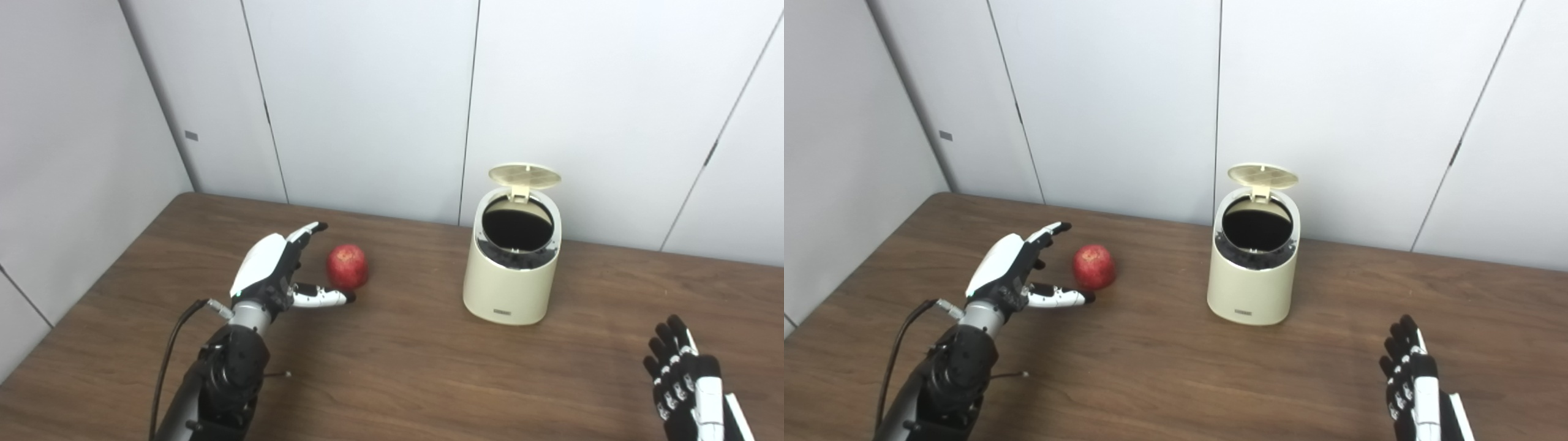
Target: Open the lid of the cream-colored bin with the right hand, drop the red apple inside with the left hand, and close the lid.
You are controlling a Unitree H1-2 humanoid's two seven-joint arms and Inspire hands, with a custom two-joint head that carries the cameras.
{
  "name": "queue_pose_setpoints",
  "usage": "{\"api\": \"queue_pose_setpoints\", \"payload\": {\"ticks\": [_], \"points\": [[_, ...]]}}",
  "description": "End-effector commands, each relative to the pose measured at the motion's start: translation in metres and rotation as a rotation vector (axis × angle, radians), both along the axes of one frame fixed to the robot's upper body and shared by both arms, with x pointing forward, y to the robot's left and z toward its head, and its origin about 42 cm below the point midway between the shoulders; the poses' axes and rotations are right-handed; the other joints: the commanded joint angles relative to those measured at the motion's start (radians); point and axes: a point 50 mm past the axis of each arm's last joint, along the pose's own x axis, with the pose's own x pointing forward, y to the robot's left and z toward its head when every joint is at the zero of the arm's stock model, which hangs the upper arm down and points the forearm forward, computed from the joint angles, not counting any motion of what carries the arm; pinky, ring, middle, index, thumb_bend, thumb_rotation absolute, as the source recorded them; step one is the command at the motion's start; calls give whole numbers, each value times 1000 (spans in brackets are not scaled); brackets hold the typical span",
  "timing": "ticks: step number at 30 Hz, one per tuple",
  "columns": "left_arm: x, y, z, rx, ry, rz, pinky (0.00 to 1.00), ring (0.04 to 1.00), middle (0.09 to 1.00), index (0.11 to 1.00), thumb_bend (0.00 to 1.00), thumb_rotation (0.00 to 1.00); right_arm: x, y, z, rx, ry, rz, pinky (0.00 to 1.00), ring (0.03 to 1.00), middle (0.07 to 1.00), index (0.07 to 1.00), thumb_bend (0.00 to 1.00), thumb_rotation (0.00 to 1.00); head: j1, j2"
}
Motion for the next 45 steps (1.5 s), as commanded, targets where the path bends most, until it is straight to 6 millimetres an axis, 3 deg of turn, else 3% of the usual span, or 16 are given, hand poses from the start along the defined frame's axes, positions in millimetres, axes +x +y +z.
{"api": "queue_pose_setpoints", "payload": {"ticks": [1,9,22,26,30,35,39,40,41,43,45], "points": [[17,5,24,43,-100,-15,732,865,894,904,923,216,2,2,15,13,-66,6,1000,1000,1000,1000,639,1000,1,4],[48,8,28,61,-42,-5,770,887,901,892,950,144,0,0,17,24,-60,-2,1000,1000,1000,1000,649,1000,-6,11],[81,-6,32,141,72,-14,750,862,896,871,958,122,1,1,16,8,-63,9,1000,1000,1000,960,627,994,-11,16],[86,-9,33,153,99,-21,752,852,885,842,943,103,1,1,15,5,-65,9,1000,1000,1000,960,620,999,-15,18],[91,-11,32,165,147,-39,685,799,866,804,902,65,3,0,15,1,-70,3,1000,1000,1000,943,609,998,-29,27],[94,-15,26,193,205,-40,671,794,861,715,841,2,7,-4,10,-23,-97,15,1000,1000,986,939,580,993,-32,27],[93,-18,21,244,212,-26,540,661,751,641,793,0,8,-6,9,-29,-104,15,1000,1000,976,938,587,951,-31,25],[93,-19,20,258,208,-20,530,628,699,554,629,22,8,-7,9,-30,-105,15,1000,1000,978,939,589,947,-31,25],[93,-20,19,270,202,-13,505,582,596,526,576,11,8,-7,9,-28,-106,15,1000,1000,978,941,586,946,-31,26],[93,-21,17,279,191,1,464,458,518,501,518,2,8,-7,9,-25,-104,14,1000,1000,979,943,588,948,-32,26],[93,-21,17,278,184,8,457,449,520,479,505,0,8,-7,10,-21,-103,15,1000,1000,980,946,601,953,-32,26]]}}
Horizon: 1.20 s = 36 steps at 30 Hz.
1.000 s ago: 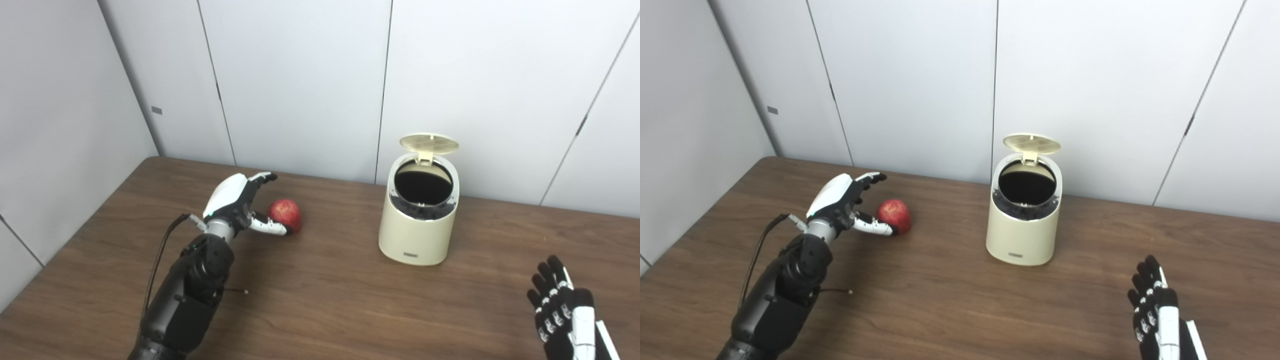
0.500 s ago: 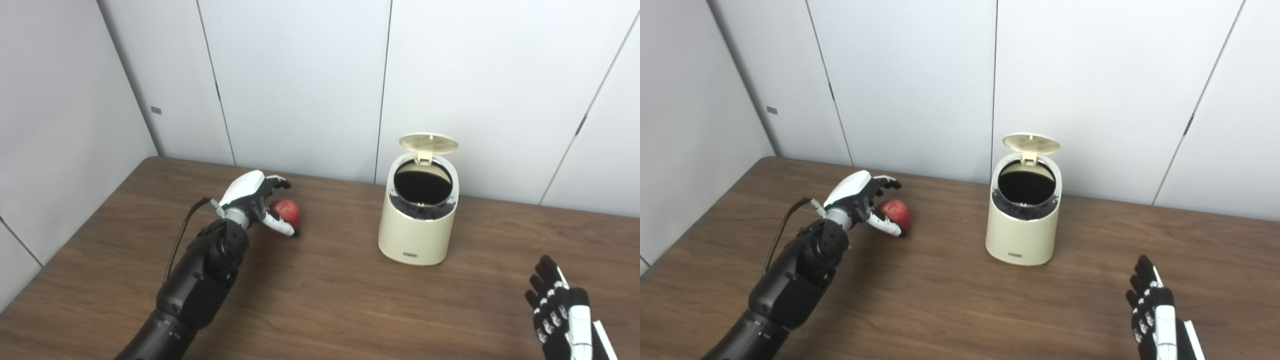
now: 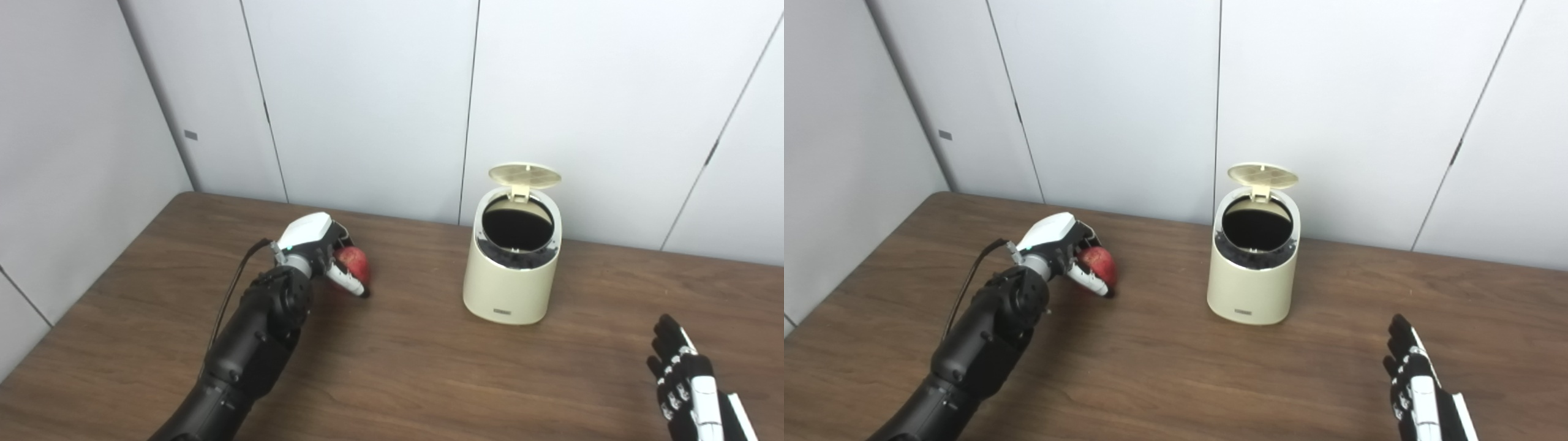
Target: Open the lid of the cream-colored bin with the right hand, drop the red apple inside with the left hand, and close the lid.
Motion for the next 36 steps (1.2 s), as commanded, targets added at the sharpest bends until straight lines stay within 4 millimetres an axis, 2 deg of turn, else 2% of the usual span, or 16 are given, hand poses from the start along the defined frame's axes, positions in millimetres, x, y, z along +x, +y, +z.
{"api": "queue_pose_setpoints", "payload": {"ticks": [1,3,8,16,18,19,21,28,36], "points": [[7,1,18,26,-72,21,463,459,528,467,501,0,5,0,16,4,-92,10,1000,1000,978,946,608,959,0,2],[7,1,18,24,-78,22,476,482,536,456,498,0,5,0,16,-2,-90,8,1000,1000,979,946,609,970,-3,2],[6,-1,21,20,-98,19,444,465,532,460,500,0,6,1,14,-9,-85,6,1000,1000,973,941,621,974,-5,0],[-10,-11,40,-8,-216,-33,436,420,517,475,501,0,6,4,9,-27,-69,10,1000,1000,977,937,599,999,-86,-26],[-18,-18,49,-40,-278,-70,436,414,513,478,501,0,7,6,8,-28,-66,13,1000,1000,979,934,592,1000,-114,-28],[-22,-22,52,-55,-311,-88,376,411,501,479,484,0,7,7,7,-27,-64,13,1000,1000,979,930,590,1000,-129,-30],[-31,-30,60,-71,-376,-124,332,403,488,499,474,0,8,10,6,-24,-58,15,1000,1000,980,927,594,1000,-147,-30],[-53,-66,87,-126,-545,-186,310,387,454,519,469,0,11,19,4,-39,-62,27,1000,1000,973,929,580,1000,-197,-46],[-66,-106,113,-131,-651,-274,295,407,504,530,470,0,14,25,1,-40,-51,26,1000,1000,975,934,602,998,-219,-57]]}}
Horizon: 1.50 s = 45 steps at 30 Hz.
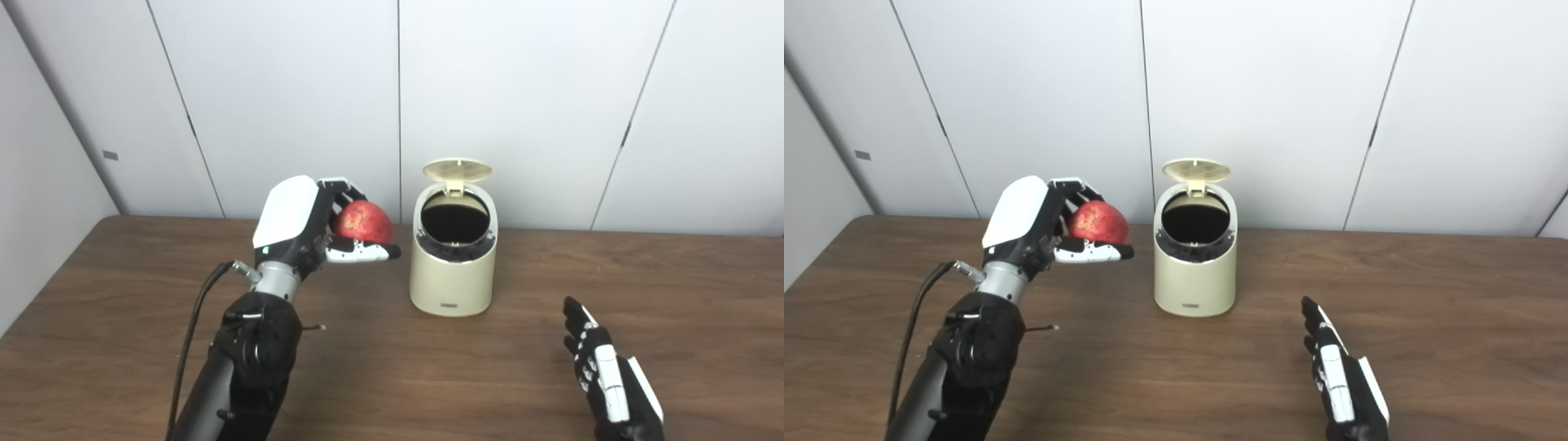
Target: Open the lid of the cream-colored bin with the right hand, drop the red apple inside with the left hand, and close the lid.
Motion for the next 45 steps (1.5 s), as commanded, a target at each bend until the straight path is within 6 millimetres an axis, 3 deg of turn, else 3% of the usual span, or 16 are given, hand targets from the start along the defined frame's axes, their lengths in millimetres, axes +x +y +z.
{"api": "queue_pose_setpoints", "payload": {"ticks": [1,12,20,31,39,45], "points": [[-1,-15,33,-2,-140,-29,291,405,506,521,470,0,7,5,14,1,-93,6,1000,1000,970,933,603,1000,-1,-2],[2,-56,51,-77,-194,-97,322,408,489,531,472,0,8,8,6,19,-88,3,1000,1000,975,941,606,997,-4,-17],[13,-79,45,-84,-189,-79,315,413,492,514,473,0,7,10,1,25,-82,-10,1000,1000,967,937,595,988,-7,-29],[40,-94,30,-116,-143,-82,310,417,495,517,472,0,7,16,1,19,-95,-18,1000,1000,960,930,597,999,-15,-35],[51,-100,29,-130,-124,-87,292,408,487,524,470,0,5,21,1,23,-87,-16,1000,1000,963,937,619,999,-16,-43],[56,-107,25,-127,-115,-98,316,433,503,512,473,0,5,26,0,39,-91,2,1000,994,960,932,581,987,-25,-48]]}}
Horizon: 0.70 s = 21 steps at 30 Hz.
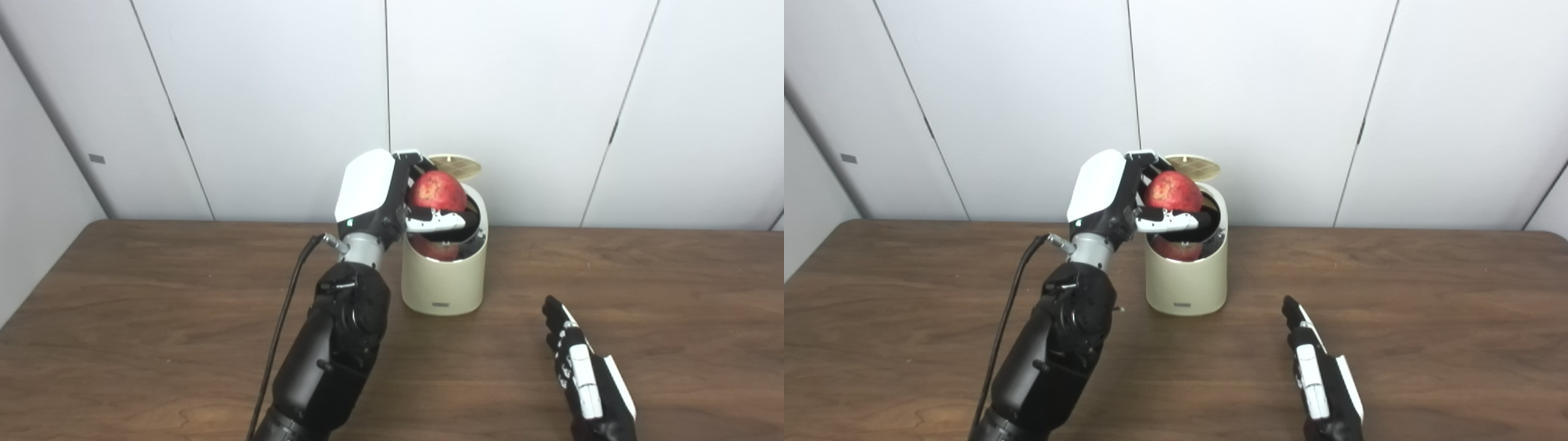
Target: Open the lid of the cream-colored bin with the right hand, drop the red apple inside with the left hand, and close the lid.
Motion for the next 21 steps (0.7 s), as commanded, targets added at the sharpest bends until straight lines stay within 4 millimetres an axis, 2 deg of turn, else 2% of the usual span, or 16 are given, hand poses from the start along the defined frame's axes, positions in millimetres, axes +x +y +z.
{"api": "queue_pose_setpoints", "payload": {"ticks": [1,8,14,21], "points": [[3,-13,28,-7,-106,-44,330,450,524,504,473,0,3,8,12,22,-75,19,1000,995,960,933,581,990,-1,1],[4,-26,18,2,-77,-50,346,461,555,495,472,0,3,7,13,25,-82,11,1000,994,956,932,572,999,0,1],[10,-32,-6,76,-81,-59,302,457,592,496,463,0,0,5,15,22,-75,0,1000,999,961,936,603,999,-4,4],[14,-38,-24,157,-77,-55,308,468,610,491,460,0,-1,3,15,40,-79,3,1000,997,957,934,613,977,0,13]]}}
